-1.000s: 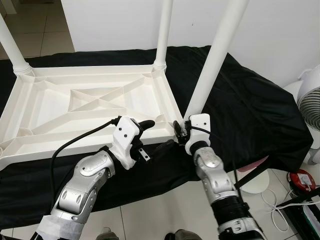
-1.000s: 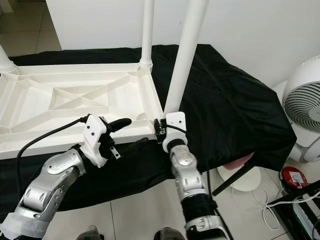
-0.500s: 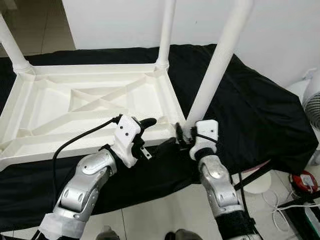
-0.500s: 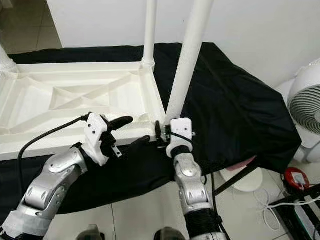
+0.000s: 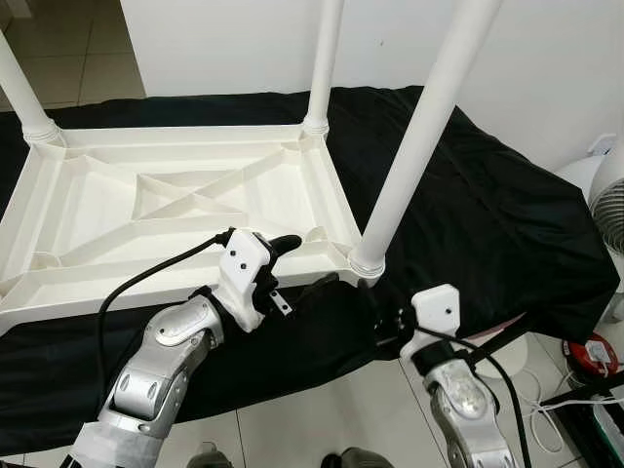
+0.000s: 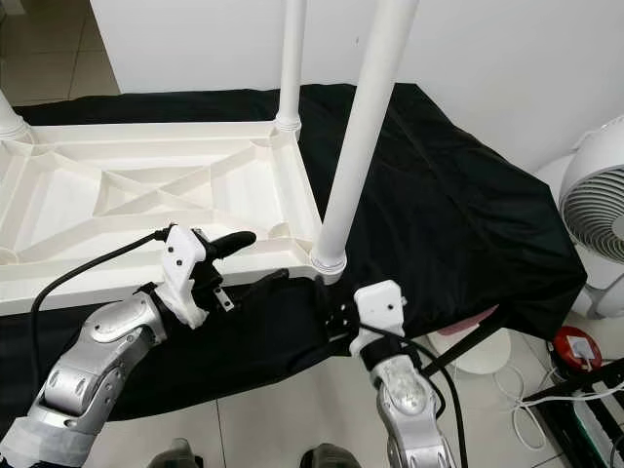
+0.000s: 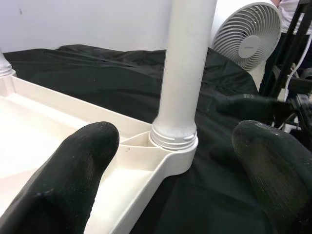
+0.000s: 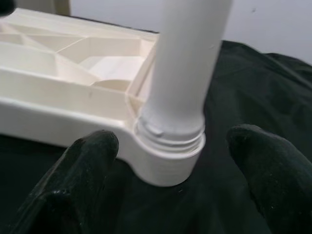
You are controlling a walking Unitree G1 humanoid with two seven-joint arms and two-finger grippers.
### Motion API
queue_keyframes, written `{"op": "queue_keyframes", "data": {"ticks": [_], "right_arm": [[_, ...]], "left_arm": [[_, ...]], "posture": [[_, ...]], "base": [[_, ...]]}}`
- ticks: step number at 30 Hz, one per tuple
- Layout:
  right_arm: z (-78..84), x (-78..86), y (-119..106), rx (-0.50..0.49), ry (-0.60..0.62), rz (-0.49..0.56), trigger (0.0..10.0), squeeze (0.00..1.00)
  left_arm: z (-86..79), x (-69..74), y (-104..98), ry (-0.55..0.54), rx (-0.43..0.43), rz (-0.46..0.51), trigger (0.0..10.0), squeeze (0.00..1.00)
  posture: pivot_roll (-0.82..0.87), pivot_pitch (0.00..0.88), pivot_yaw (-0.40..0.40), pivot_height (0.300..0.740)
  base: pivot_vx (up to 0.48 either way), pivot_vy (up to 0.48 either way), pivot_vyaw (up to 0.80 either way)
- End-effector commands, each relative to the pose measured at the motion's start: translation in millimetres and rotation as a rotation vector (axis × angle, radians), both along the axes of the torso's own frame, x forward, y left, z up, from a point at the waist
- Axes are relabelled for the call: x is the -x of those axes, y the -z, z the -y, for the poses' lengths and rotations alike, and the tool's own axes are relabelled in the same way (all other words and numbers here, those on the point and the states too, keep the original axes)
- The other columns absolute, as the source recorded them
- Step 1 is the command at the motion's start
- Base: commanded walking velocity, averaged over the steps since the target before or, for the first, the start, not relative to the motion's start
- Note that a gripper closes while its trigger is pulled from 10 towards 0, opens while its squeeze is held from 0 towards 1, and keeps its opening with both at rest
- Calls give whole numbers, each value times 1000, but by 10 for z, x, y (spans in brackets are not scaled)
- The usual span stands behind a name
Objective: Building children table
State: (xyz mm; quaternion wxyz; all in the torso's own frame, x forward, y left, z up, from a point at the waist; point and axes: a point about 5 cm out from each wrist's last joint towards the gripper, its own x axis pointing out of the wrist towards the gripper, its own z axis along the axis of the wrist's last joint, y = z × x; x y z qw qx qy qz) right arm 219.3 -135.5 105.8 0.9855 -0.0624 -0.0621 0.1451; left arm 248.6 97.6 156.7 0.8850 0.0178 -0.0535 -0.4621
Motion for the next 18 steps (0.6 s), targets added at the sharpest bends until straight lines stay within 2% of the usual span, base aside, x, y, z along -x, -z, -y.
{"op": "queue_keyframes", "data": {"ticks": [1, 2, 3, 4, 5, 6, 7, 14, 18], "right_arm": [[-42, -6, -23, -14, -47, 0, 9529, 0], [-42, -6, -23, -14, -47, 0, 9529, 0], [-94, -13, -14, -9, -102, -13, 7765, 0], [-94, -13, -14, -9, -102, -13, 7765, 0], [-174, -8, -5, -20, -184, -38, 1882, 0], [-174, -8, -5, -20, -184, -38, 1882, 0], [-202, -5, -10, -26, -212, -44, 0, 0], [-277, -38, -85, -69, -298, -43, 0, 0], [-252, -66, -118, -123, -323, -56, 0, 0]], "left_arm": [[13, 14, -22, 30, 6, -8, 10000, 0], [13, 14, -22, 30, 6, -8, 10000, 0], [13, 9, -54, 40, 6, -8, 10000, 0], [13, 9, -54, 40, 6, -8, 10000, 0], [22, -2, -124, 43, 27, -5, 10000, 0], [22, -2, -124, 43, 27, -5, 10000, 0], [27, -10, -147, 38, 33, 2, 10000, 0], [67, -20, -167, 29, 18, 33, 10000, 0], [84, -22, -198, 28, 25, 44, 10000, 0]], "posture": [[43, 33, -58, 740], [43, 33, -58, 740], [46, 30, -61, 740], [46, 30, -61, 740], [47, 24, -58, 740], [47, 24, -58, 740], [47, 24, -58, 740], [45, 14, -61, 740], [45, 8, -64, 740]], "base": [[0, 0, 0], [0, 0, 0], [0, 0, 0], [0, 0, 0], [0, 0, 0], [0, 0, 0], [0, 0, 0], [0, 0, 0], [0, 0, 0]]}}
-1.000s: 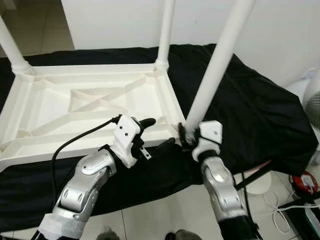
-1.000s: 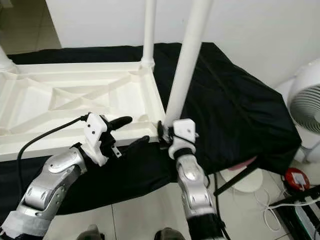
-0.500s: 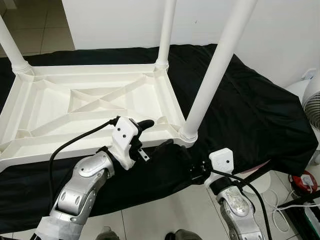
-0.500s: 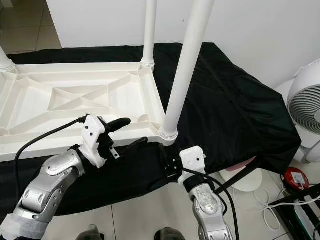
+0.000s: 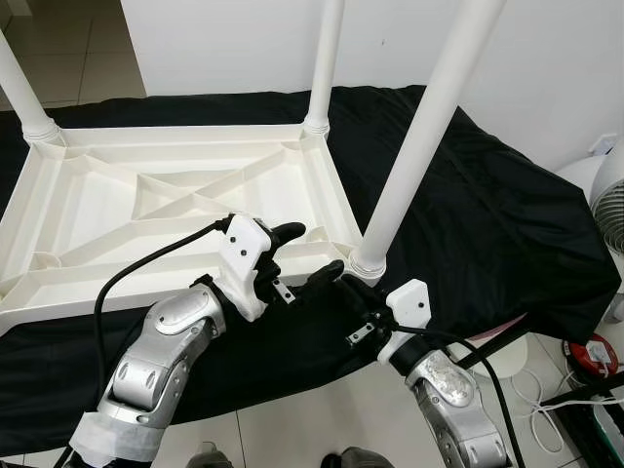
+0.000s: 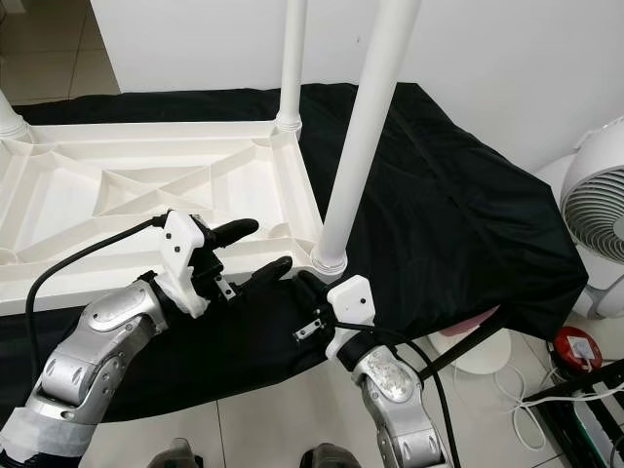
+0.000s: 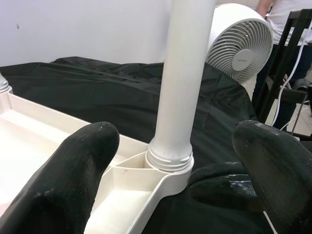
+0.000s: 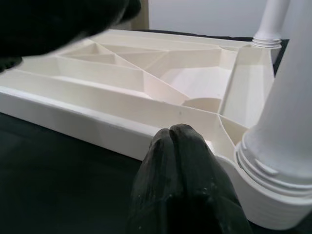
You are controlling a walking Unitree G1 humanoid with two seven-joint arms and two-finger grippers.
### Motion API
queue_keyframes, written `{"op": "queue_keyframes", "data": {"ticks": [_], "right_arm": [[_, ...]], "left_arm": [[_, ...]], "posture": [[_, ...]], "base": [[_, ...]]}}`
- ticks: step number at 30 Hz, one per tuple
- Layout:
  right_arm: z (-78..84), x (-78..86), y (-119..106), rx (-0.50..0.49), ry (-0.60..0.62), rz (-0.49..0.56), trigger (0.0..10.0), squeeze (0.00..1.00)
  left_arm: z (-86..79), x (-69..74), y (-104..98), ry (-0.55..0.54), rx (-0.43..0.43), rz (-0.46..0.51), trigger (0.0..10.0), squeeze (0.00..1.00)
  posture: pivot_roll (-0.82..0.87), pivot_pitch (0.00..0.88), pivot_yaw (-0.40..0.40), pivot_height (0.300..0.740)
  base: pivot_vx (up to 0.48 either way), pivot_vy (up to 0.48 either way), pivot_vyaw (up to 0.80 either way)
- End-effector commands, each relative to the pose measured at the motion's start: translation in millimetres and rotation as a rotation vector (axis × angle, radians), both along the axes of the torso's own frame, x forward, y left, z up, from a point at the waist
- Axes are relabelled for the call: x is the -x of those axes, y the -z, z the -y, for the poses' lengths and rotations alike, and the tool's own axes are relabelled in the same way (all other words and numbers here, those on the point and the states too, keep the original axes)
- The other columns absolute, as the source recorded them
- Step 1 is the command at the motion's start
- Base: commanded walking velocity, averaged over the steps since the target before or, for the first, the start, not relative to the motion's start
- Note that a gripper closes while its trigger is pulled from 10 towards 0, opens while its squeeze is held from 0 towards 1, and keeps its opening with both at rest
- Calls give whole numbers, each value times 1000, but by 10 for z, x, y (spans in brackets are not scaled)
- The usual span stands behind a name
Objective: Building children table
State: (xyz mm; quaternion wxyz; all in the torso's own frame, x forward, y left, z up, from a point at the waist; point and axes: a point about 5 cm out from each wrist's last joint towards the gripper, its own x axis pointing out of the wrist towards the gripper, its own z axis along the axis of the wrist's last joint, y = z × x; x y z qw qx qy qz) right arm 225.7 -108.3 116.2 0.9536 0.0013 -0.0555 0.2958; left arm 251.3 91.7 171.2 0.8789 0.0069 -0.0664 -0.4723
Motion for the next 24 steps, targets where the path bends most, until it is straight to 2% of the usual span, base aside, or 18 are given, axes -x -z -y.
{"op": "queue_keyframes", "data": {"ticks": [1, 2, 3, 4, 8, 9, 12, 13, 15, 17, 22, 23, 24], "right_arm": [[66, -39, -41, -88, 5, -45, 2431, 0], [98, -67, -60, -140, 14, -71, 5608, 0], [98, -67, -60, -140, 14, -71, 5608, 0], [117, -84, -78, -178, 15, -86, 10000, 0], [150, -115, -100, -243, 28, -106, 10000, 0], [169, -129, -116, -291, 35, -119, 10000, 0], [169, -129, -116, -291, 35, -119, 10000, 0], [186, -136, -133, -337, 38, -131, 10000, 0], [186, -136, -133, -337, 38, -131, 10000, 0], [246, -155, -163, -405, 29, -149, 10000, 0], [324, -203, -190, -448, 12, -160, 10000, 0], [407, -269, -222, -472, 3, -162, 10000, 0], [407, -269, -222, -472, 3, -162, 10000, 0]], "left_arm": [[25, 2, -61, -3, -3, 35, 10000, 0], [21, -1, -67, -8, -3, 40, 10000, 0], [21, -1, -67, -8, -3, 40, 10000, 0], [15, -4, -74, -13, -1, 41, 10000, 0], [4, -13, -88, -26, 2, 45, 10000, 0], [0, -18, -96, -31, 3, 48, 10000, 0], [0, -18, -96, -31, 3, 48, 10000, 0], [-3, -20, -102, -34, 3, 53, 10000, 0], [-3, -20, -102, -34, 3, 53, 10000, 0], [-10, -18, -105, -35, -1, 55, 10000, 0], [-13, -15, -100, -34, -5, 52, 10000, 0], [-12, -17, -101, -34, -7, 54, 10000, 0], [-12, -17, -101, -34, -7, 54, 10000, 0]], "posture": [[47, 6, -68, 740], [48, 4, -68, 740], [48, 4, -68, 740], [47, 6, -67, 740], [50, 2, -70, 740], [51, 2, -69, 740], [51, 2, -69, 740], [52, 1, -69, 740], [52, 1, -69, 740], [52, 2, -65, 740], [51, 5, -61, 740], [51, 5, -59, 740], [51, 5, -59, 740]], "base": [[0, 0, 0], [0, 0, 0], [0, 0, 0], [0, 0, 0], [0, 0, 0], [0, 0, 0], [0, 0, 0], [0, 0, 0], [0, 0, 0], [0, 0, 0], [0, 0, 0], [0, 0, 0], [0, 0, 0]]}}
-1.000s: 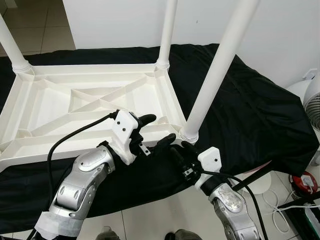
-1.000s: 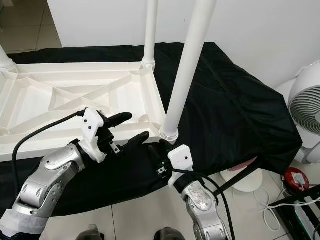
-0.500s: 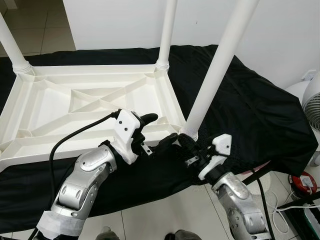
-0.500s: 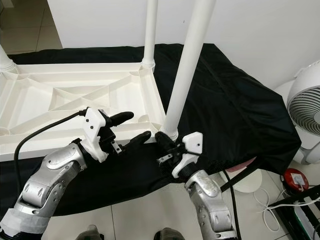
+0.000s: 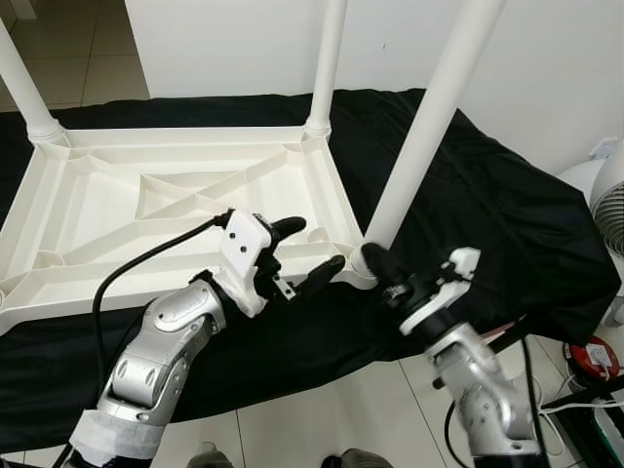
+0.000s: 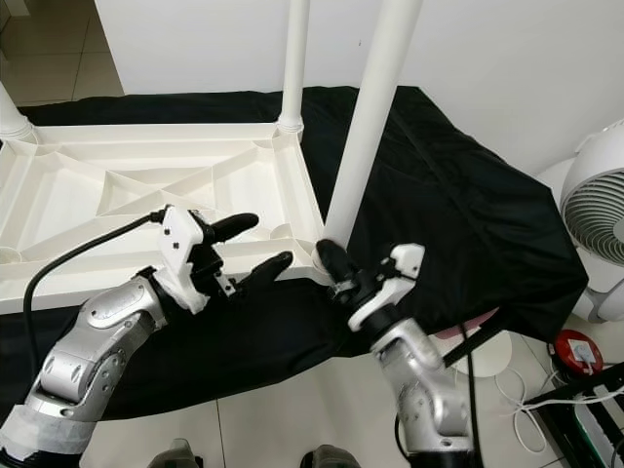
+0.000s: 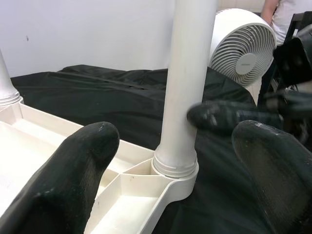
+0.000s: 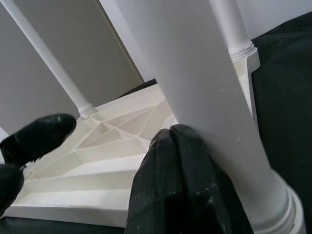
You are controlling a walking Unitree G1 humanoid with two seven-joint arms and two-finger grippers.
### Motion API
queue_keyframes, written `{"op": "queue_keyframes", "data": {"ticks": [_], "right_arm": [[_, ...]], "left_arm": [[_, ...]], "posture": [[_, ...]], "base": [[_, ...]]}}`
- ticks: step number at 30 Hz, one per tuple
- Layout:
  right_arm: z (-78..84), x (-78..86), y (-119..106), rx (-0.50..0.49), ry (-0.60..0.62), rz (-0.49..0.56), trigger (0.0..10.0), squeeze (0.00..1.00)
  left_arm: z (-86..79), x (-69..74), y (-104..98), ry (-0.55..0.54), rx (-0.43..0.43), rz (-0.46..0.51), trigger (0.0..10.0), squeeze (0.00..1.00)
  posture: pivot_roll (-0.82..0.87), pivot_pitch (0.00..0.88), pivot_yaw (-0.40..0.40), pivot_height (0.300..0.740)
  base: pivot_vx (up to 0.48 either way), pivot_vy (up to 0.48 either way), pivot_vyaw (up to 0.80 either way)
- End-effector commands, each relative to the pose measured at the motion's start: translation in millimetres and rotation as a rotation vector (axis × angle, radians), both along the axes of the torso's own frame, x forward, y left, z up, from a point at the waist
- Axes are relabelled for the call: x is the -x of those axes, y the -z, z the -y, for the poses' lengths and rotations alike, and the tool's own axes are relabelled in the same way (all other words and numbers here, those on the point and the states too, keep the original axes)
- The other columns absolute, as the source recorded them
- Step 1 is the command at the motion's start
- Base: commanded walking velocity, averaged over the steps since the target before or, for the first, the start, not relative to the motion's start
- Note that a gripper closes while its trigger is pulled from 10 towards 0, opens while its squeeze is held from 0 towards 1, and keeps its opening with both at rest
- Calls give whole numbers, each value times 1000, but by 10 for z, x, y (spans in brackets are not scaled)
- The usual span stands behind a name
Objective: Building children table
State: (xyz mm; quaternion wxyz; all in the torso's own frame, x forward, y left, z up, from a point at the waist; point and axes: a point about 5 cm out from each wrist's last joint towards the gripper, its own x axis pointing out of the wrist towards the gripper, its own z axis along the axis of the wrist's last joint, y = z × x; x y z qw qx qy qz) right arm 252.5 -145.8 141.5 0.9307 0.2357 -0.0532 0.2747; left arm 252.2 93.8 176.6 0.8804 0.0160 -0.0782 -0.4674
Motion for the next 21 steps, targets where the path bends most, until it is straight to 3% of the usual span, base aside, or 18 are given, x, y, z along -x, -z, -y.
{"op": "queue_keyframes", "data": {"ticks": [1, 5, 6, 9, 11, 12, 13, 15, 16, 17, 19, 21], "right_arm": [[31, -1, 31, -20, -1, -20, 10000, 0], [180, -133, 1, -1, 21, -9, 10000, 0], [296, -223, -5, 22, 57, -2, 10000, 0], [376, -280, -11, 38, 82, 4, 10000, 0], [557, -415, -38, 83, 163, 20, 10000, 0], [557, -415, -38, 83, 163, 20, 10000, 0], [686, -509, -56, 110, 228, 28, 10000, 0], [686, -509, -56, 110, 228, 28, 10000, 0], [838, -610, -81, 133, 309, 32, 10000, 0], [838, -610, -81, 133, 309, 32, 10000, 0], [1042, -743, -178, 141, 450, 50, 10000, 0], [1042, -743, -178, 141, 450, 50, 10000, 0]], "left_arm": [[8, -9, -47, -23, -2, 25, 10000, 0], [6, -16, -53, -23, -4, 26, 10000, 0], [4, -15, -57, -24, -5, 28, 10000, 0], [3, -14, -59, -24, -5, 29, 10000, 0], [9, -16, -65, -24, -2, 28, 10000, 0], [9, -16, -65, -24, -2, 28, 10000, 0], [16, -22, -57, -26, -2, 25, 10000, 0], [16, -22, -57, -26, -2, 25, 10000, 0], [24, -32, -47, -27, -2, 23, 10000, 0], [24, -32, -47, -27, -2, 23, 10000, 0], [41, -50, -43, -34, -2, 23, 10000, 0], [41, -50, -43, -34, -2, 23, 10000, 0]], "posture": [[51, 5, -59, 740], [52, 10, -53, 740], [54, 12, -52, 740], [54, 12, -52, 740], [54, 18, -41, 740], [54, 18, -41, 740], [52, 20, -34, 740], [52, 20, -34, 740], [48, 24, -28, 740], [48, 24, -28, 740], [51, 29, -28, 740], [51, 29, -28, 740]], "base": [[0, 0, 0], [0, 0, 0], [0, 0, 0], [0, 0, 0], [0, 0, 0], [0, 0, 0], [0, 0, 0], [0, 0, 0], [0, 0, 0], [0, 0, 0], [0, 0, 0], [0, 0, 0]]}}
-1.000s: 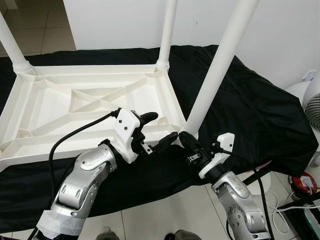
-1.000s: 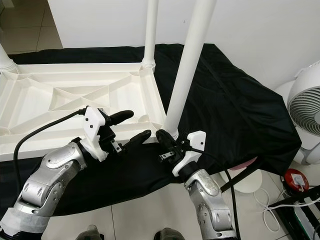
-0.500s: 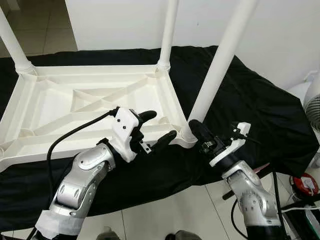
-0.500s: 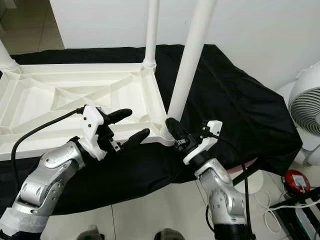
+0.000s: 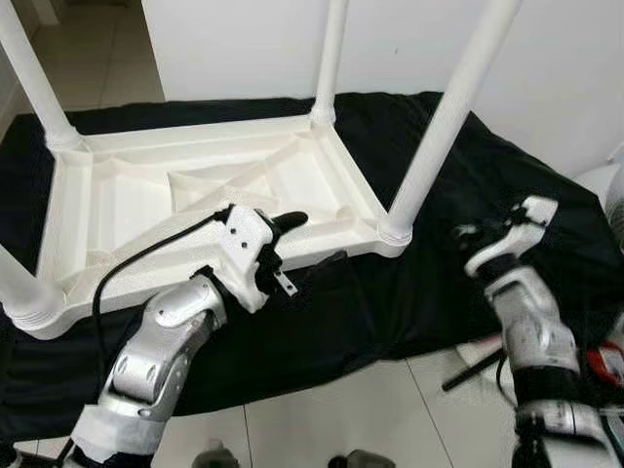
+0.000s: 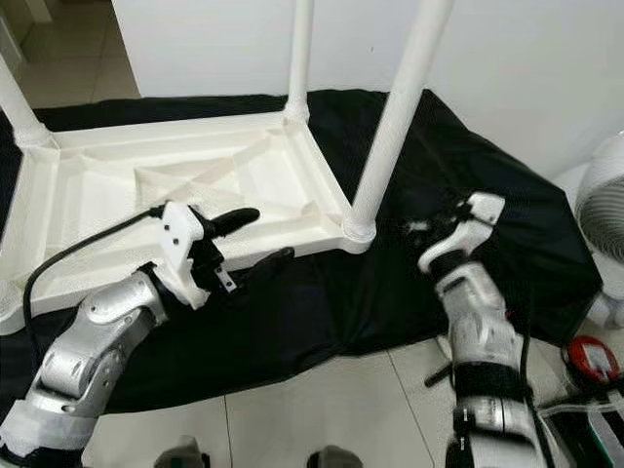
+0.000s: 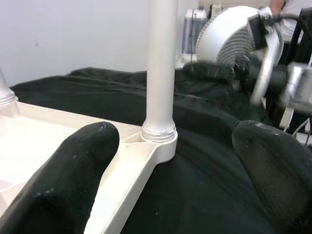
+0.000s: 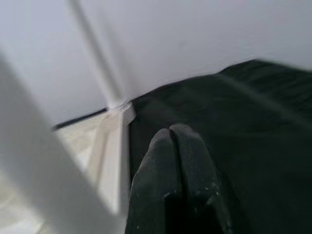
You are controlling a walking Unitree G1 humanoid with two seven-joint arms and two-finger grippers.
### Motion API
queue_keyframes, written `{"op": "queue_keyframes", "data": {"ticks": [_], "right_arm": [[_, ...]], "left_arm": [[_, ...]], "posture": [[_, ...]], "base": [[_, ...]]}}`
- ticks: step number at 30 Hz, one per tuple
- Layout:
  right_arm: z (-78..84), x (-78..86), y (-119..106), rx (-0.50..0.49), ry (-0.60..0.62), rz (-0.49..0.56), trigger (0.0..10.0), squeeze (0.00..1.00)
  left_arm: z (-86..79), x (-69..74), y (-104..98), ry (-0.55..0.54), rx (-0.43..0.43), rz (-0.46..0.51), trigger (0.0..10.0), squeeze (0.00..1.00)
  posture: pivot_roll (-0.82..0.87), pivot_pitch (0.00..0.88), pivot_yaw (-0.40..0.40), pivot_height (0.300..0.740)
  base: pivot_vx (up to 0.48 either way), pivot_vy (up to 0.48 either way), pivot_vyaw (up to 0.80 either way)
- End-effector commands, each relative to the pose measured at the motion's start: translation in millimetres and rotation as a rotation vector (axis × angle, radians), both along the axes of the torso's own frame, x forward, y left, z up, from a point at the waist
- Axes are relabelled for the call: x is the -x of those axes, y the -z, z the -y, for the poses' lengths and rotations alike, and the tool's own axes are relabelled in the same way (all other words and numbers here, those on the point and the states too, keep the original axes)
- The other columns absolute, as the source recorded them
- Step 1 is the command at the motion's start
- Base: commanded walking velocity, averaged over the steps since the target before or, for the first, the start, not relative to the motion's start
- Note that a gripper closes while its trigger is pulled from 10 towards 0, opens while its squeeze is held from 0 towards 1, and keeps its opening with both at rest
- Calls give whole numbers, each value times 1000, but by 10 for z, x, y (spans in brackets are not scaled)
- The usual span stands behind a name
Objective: Building children table
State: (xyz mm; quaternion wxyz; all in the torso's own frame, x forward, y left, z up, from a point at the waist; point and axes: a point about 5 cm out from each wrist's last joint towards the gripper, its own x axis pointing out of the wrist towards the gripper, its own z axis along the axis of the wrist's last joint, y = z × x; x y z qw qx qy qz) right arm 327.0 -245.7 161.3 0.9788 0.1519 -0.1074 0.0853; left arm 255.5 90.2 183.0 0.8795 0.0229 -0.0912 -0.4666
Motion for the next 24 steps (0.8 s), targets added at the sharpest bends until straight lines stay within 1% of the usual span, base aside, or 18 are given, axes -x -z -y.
{"op": "queue_keyframes", "data": {"ticks": [1, 3, 4, 5, 6, 7, 8, 10, 12, 13, 14, 17, 18, 19, 20, 22, 23, 24], "right_arm": [[44, 2, 20, 10, 34, -2, 10000, 0], [77, -25, -15, 7, 67, 8, 10000, 0], [-4, -27, -20, 5, 53, 21, 10000, 0], [-4, -27, -20, 5, 53, 21, 10000, 0], [-131, -5, 1, 6, 15, 27, 10000, 0], [-131, -5, 1, 6, 15, 27, 10000, 0], [-283, 38, 53, 11, -42, 30, 10000, 0], [-283, 38, 53, 11, -42, 30, 10000, 0], [-538, 179, 159, 18, -139, 29, 10000, 0], [-538, 179, 159, 18, -139, 29, 10000, 0], [-625, 252, 193, 10, -174, 28, 10000, 0], [-625, 252, 193, 10, -174, 28, 10000, 0], [-708, 319, 229, 6, -202, 30, 10000, 0], [-708, 319, 229, 6, -202, 30, 10000, 0], [-760, 374, 289, 22, -214, 24, 10000, 0], [-784, 429, 380, 46, -214, 8, 10000, 0], [-783, 438, 397, 55, -213, 5, 10000, 0], [-783, 438, 397, 55, -213, 5, 10000, 0]], "left_arm": [[6, -17, 21, -32, -1, -7, 10000, 0], [10, -23, 18, -36, -1, -6, 10000, 0], [10, -50, 43, -63, -19, -3, 10000, 0], [10, -50, 43, -63, -19, -3, 10000, 0], [5, -85, 95, -98, -47, -11, 10000, 0], [5, -85, 95, -98, -47, -11, 10000, 0], [-19, -154, 216, -176, -136, -24, 10000, 0], [-19, -154, 216, -176, -136, -24, 10000, 0], [-148, -263, 446, -312, -261, -95, 10000, 0], [-148, -263, 446, -312, -261, -95, 10000, 0], [-227, -305, 509, -373, -300, -112, 10000, 0], [-227, -305, 509, -373, -300, -112, 10000, 0], [-309, -353, 539, -434, -320, -128, 10000, 0], [-309, -353, 539, -434, -320, -128, 10000, 0], [-385, -404, 561, -503, -372, -106, 10000, 0], [-503, -484, 578, -630, -425, -81, 10000, 0], [-529, -499, 581, -659, -434, -77, 10000, 0], [-529, -499, 581, -659, -434, -77, 10000, 0]], "posture": [[51, 29, -28, 740], [56, 31, -29, 740], [66, 32, -33, 740], [66, 32, -33, 740], [71, 34, -36, 740], [71, 34, -36, 740], [75, 34, -39, 740], [75, 34, -39, 740], [73, 40, -39, 740], [73, 40, -39, 740], [72, 40, -37, 740], [72, 40, -37, 740], [67, 42, -35, 740], [67, 42, -35, 740], [60, 43, -31, 740], [49, 44, -25, 740], [49, 44, -25, 740], [49, 44, -25, 740]], "base": [[0, 0, 0], [0, 0, 0], [0, 0, 0], [0, 0, 0], [0, 0, 0], [0, 0, 0], [0, 0, 0], [0, 0, 0], [0, 0, 0], [0, 0, 0], [0, 0, 0], [0, 0, 0], [0, 0, 0], [0, 0, 0], [0, 0, 0], [0, 0, 0], [0, 0, 0], [0, 0, 0]]}}
